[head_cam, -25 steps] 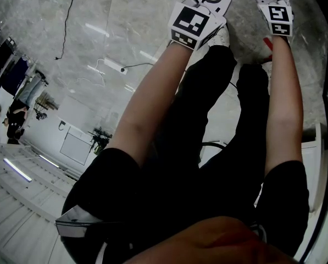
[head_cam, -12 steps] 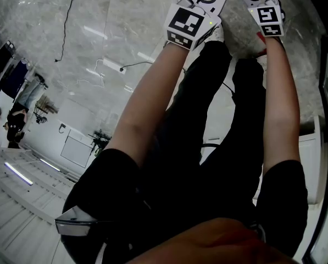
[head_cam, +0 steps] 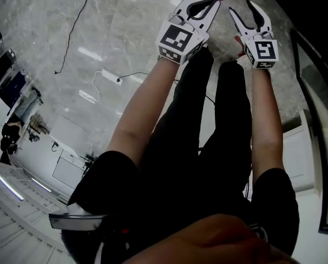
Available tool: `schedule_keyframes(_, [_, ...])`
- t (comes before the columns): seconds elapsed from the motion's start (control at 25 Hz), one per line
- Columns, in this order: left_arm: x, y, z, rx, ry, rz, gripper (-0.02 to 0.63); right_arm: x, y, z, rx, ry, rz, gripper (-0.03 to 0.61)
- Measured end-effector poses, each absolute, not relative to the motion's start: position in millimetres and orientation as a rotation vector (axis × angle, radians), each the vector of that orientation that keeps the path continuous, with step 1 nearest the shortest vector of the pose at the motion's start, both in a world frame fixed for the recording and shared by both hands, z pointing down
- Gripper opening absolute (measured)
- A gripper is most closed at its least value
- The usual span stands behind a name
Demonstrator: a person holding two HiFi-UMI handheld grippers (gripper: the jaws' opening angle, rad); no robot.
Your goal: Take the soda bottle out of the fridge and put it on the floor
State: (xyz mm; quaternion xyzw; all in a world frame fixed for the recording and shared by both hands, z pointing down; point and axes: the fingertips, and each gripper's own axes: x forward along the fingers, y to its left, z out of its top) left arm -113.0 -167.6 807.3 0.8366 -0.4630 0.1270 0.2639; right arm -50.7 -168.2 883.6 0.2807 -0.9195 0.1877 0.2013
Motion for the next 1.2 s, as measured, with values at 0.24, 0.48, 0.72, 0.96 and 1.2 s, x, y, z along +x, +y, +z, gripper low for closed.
schedule_keyframes(0.24, [-54, -140, 656, 2.374, -1.159, 0.260, 0.000, 1, -130, 676, 0.739, -2.731, 0.552, 0.012])
schedule_keyframes(0.48, [-6, -98, 507, 2.573, -0.992, 0.257, 0.001, 45, -95, 491, 0.759, -2.820, 0.429, 0.012])
schedule_keyframes(0.72, [16, -92, 363, 2.674, -0.902, 0.178, 0.001, 73, -87, 357, 0.819, -2.839, 0.373, 0.012])
schedule_keyframes(0.96, [35, -85, 259, 2.793, -0.863, 0.118, 0.000, 88, -74, 250, 0.923, -2.898, 0.246, 0.012])
schedule_keyframes(1.2, [35, -70, 191, 2.887, -0.842, 0.036, 0.000, 86, -59, 182, 0.993, -2.962, 0.166, 0.012])
